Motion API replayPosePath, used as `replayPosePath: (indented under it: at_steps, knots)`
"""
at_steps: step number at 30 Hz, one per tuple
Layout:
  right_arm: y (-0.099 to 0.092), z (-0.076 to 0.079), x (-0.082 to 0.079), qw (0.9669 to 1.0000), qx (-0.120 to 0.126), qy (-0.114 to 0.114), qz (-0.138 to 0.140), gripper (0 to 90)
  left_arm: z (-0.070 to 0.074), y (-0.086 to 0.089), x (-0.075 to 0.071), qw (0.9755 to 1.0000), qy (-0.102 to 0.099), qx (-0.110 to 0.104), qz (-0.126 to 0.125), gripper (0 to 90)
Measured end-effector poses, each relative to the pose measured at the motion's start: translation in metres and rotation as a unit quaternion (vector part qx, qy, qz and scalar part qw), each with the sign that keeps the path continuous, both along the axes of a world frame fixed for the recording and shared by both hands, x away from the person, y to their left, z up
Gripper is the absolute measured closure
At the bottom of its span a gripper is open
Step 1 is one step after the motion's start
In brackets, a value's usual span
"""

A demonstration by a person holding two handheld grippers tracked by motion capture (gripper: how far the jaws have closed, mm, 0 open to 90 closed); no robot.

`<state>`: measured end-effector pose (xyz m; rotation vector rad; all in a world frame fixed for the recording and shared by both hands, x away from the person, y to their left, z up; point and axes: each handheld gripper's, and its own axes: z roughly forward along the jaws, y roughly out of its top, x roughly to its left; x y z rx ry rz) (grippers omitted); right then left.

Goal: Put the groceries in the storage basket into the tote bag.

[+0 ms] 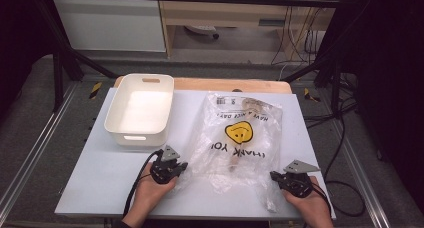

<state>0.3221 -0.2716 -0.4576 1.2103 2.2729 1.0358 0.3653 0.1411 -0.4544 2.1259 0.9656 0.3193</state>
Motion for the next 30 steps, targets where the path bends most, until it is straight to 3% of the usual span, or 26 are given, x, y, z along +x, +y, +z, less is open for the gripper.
replayPosePath:
  at_steps: [8,13,19,23,30]
  knots:
    - [0.0,0.005,0.0,1.0,0.001,0.007,-0.007,90.0,0.002,0.003,0.001,1.0,-0.003,-0.004,0.007,90.0]
    - [0.0,0.012,-0.002,0.9998,0.013,-0.011,-0.008,90.0,0.008,0.01,0.001,0.9996,-0.013,-0.012,0.02,90.0]
    - [-0.006,0.013,-0.001,0.9994,-0.005,-0.019,-0.027,90.0,0.012,0.019,0.004,0.9992,-0.019,-0.013,0.034,90.0]
    - [-0.015,0.014,-0.002,0.9985,-0.003,-0.024,-0.049,90.0,0.013,0.021,0.003,0.9991,-0.021,-0.013,0.034,90.0]
    - [-0.018,0.011,-0.007,0.9988,0.002,-0.016,-0.047,89.2,0.011,0.017,0.001,0.9995,-0.019,-0.003,0.026,90.0]
